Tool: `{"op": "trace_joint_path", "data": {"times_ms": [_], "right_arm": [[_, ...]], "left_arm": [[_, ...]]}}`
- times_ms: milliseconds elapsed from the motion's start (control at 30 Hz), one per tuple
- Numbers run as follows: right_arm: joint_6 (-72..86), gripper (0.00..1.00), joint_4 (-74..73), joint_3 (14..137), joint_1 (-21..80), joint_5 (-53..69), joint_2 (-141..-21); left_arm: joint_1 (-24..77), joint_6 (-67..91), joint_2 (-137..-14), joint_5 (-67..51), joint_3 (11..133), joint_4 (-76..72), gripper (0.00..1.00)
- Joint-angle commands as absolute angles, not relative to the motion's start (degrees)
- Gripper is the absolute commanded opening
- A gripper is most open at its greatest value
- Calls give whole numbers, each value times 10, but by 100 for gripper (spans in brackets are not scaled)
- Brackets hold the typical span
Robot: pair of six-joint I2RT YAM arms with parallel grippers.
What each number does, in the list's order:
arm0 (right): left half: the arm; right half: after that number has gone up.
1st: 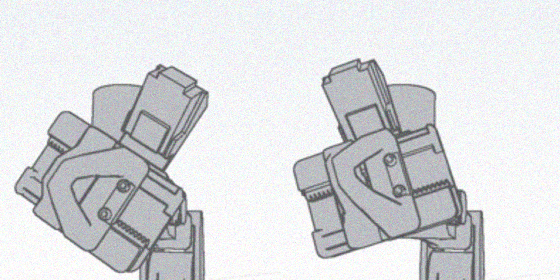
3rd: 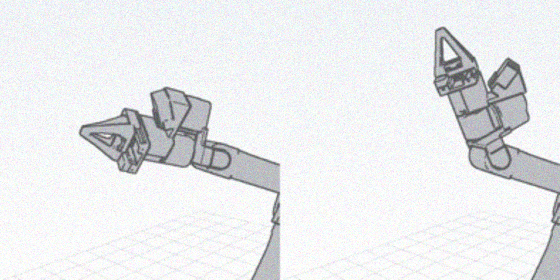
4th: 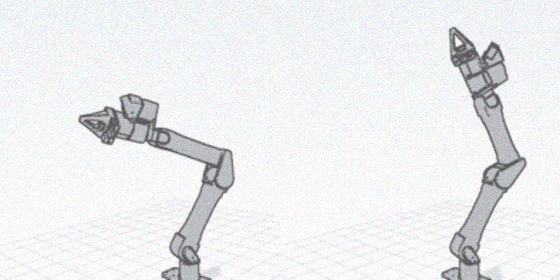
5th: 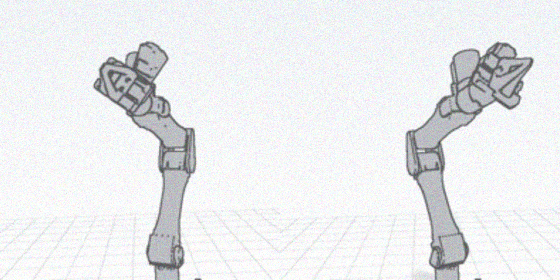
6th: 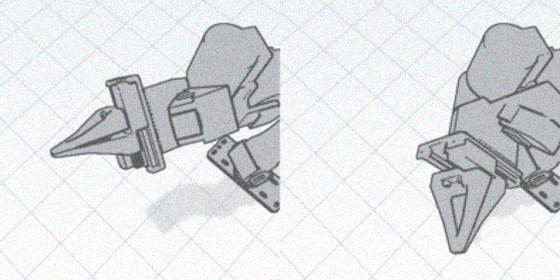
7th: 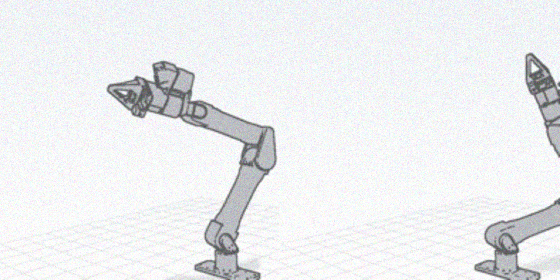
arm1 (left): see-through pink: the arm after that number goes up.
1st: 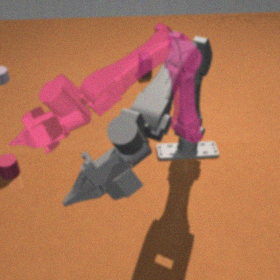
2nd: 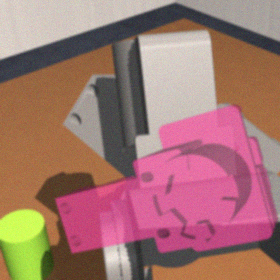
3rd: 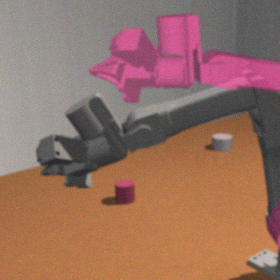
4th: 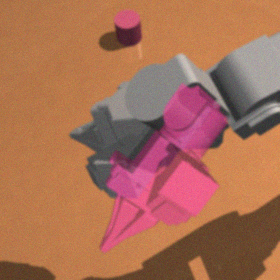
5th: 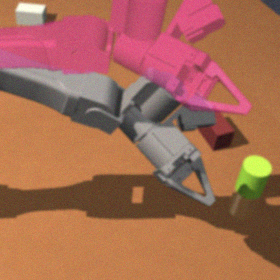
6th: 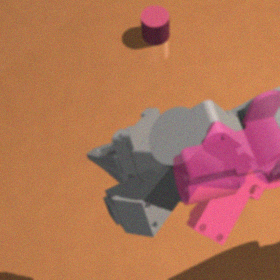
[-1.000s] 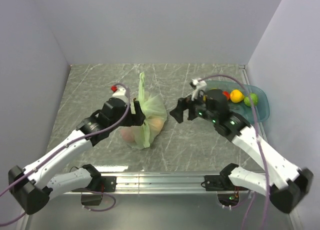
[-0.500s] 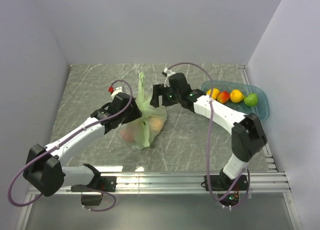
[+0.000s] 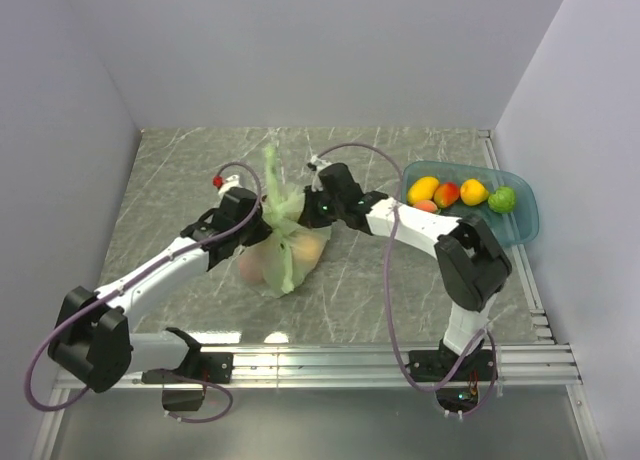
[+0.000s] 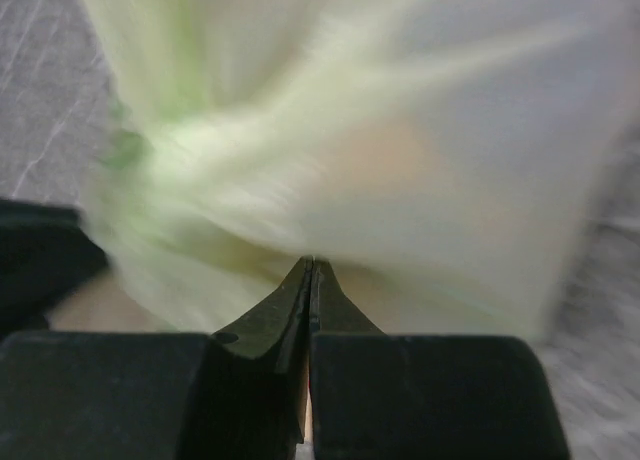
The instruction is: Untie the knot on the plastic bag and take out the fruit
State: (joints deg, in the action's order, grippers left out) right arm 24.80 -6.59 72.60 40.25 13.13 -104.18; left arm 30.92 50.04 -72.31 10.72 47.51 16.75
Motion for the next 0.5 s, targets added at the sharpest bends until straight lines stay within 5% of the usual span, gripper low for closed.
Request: {"op": "trace_joint_path", "data": {"times_ms": [0,133,300,367,400,467], "right_arm": [[251,0,-45,670,354,71,-960],[268,0,-47,598,267,68,-896],[212,0,-43,583,297,108,-845],[177,17,-33,605,335,126,-849],[164,38,-30,615,348,134,-855],[118,60,-27,648,380,150,-879]], "left_arm": [[241,461,-671,155,446,205,1],[154,428,-629,122,418,202,1],[144,375,-625,19,417,159,1],[145,353,-626,-33,403,128,1],[148,345,-627,-49,399,119,1],[155,318,-630,-89,396,104,1]]}}
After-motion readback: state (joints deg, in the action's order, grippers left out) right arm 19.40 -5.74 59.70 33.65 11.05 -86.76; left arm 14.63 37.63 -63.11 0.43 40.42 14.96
